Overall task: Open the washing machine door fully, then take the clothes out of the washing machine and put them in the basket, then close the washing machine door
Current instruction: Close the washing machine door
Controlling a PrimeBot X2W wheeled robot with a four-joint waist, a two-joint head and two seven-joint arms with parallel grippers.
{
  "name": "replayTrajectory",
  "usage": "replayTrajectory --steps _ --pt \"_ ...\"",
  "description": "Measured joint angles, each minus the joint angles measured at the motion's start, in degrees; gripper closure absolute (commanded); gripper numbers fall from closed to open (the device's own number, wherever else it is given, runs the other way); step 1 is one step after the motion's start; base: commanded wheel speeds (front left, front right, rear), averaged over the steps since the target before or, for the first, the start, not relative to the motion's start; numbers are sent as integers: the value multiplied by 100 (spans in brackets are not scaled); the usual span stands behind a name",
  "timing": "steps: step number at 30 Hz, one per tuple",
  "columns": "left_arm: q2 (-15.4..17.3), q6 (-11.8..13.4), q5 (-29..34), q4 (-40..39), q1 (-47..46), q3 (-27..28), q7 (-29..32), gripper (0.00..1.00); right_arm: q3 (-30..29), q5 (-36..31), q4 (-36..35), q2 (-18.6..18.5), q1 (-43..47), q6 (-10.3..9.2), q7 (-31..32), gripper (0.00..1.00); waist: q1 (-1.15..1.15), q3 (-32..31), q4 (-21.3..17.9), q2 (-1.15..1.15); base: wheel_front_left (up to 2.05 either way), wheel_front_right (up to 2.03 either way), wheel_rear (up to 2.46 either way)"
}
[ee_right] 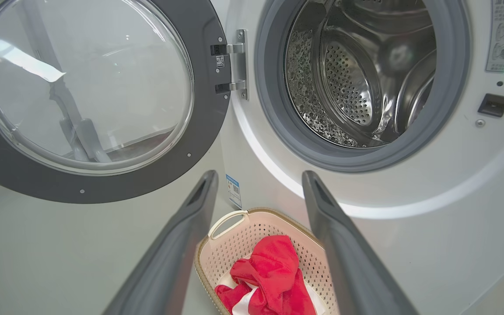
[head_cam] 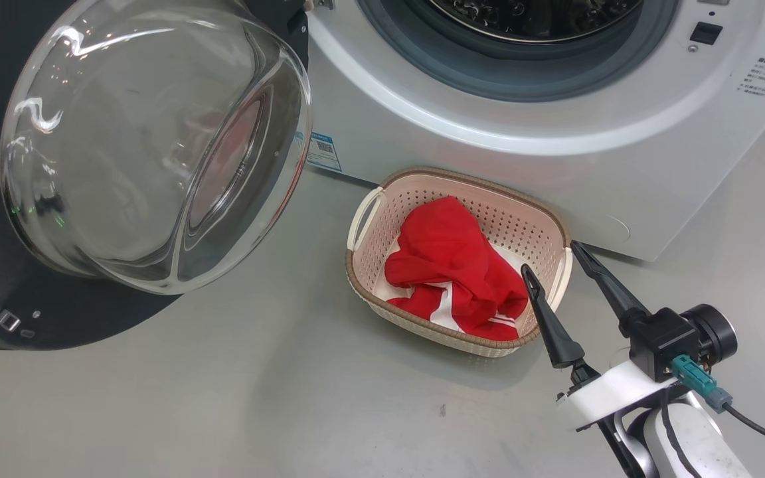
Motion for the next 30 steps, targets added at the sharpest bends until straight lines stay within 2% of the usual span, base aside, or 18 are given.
replayTrajectory --steps 19,30 --pt "-67 -141 -286 30 26 -75 833 100 30 0 21 18 -5 0 -1 0 0 -33 45 0 0 0 0" --pt "-137 -144 -544 -237 255 79 1287 100 98 1 29 86 -97 0 -10 0 0 -2 -90 0 0 0 0"
